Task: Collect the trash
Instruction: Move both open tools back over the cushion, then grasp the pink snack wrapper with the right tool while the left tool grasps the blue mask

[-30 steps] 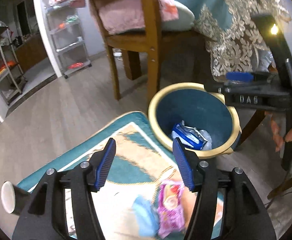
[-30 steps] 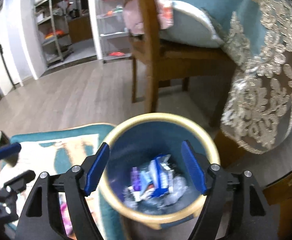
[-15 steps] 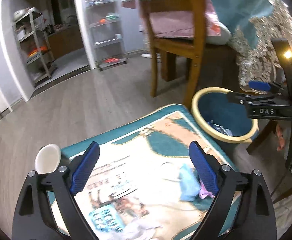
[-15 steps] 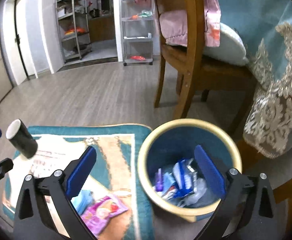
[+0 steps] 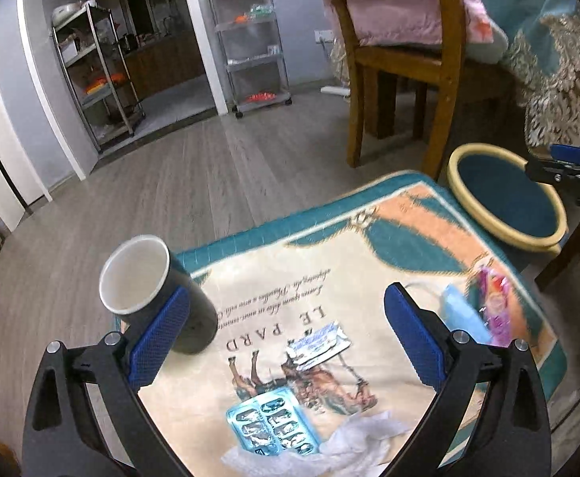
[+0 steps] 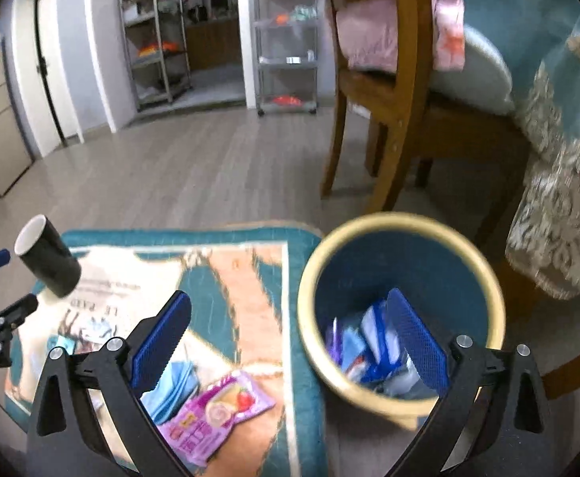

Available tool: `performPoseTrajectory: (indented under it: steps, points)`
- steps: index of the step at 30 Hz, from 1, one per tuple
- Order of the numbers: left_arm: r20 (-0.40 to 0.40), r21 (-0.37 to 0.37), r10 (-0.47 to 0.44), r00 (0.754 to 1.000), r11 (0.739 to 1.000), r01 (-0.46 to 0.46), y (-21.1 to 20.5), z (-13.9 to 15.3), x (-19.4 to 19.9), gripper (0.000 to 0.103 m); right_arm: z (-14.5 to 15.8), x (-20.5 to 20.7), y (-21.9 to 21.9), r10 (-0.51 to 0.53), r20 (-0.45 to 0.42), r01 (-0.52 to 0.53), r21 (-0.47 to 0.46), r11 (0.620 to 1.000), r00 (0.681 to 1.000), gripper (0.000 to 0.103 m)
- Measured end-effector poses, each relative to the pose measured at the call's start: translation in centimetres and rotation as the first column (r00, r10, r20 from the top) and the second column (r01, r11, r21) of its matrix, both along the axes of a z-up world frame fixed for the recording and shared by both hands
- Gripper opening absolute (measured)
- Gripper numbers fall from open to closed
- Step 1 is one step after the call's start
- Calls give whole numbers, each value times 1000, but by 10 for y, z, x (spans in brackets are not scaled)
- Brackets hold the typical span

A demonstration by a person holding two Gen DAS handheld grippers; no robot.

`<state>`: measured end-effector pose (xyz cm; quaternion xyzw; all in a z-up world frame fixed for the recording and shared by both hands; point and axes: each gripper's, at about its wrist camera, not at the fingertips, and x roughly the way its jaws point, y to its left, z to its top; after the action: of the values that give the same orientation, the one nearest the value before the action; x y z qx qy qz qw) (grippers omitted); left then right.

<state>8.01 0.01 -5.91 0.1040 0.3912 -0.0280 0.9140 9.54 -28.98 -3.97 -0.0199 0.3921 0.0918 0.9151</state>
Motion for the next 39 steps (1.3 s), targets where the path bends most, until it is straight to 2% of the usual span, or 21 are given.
performPoseTrajectory:
  steps: [7, 15, 21, 23, 26, 28, 29, 31, 34, 39]
  points:
    - [-93, 9, 28, 995, 1000, -27, 0, -30, 10, 97, -23, -3, 18, 41, -84, -43, -25, 999, 996, 98]
    - [-112, 16, 17, 994, 1000, -16, -5, -37, 14, 97, -56, -11, 37, 117, -166, -134, -98, 986, 979, 95]
    - [-123, 18, 11, 992, 1000, -9, -10, -43, 20, 97, -79, -12, 46, 117, -232, -145, -109, 983, 966, 89]
    - [-128, 18, 9, 992, 1000, -6, -12, -45, 21, 97, -88, -13, 51, 120, -267, -156, -119, 980, 956, 83]
    - [-136, 16, 10, 991, 1000, -7, -11, -48, 22, 97, -102, -13, 54, 117, -327, -169, -136, 976, 938, 69]
    - [-143, 22, 12, 990, 1000, -9, -10, -51, 23, 97, -108, -13, 52, 113, -363, -168, -123, 978, 925, 50]
    - [-148, 26, 14, 989, 1000, -10, -9, -53, 24, 97, -110, -12, 51, 114, -373, -168, -116, 979, 921, 45]
    - [-156, 27, 18, 988, 1000, -14, -8, -55, 25, 97, -109, -11, 50, 122, -378, -172, -102, 980, 918, 23]
    - [-163, 23, 26, 986, 999, -22, -5, -58, 27, 97, -102, -10, 48, 122, -355, -168, -100, 981, 927, 12]
    - [-171, 6, 42, 984, 999, -41, -3, -62, 30, 97, -78, -2, 42, 129, -275, -157, -85, 984, 953, 11]
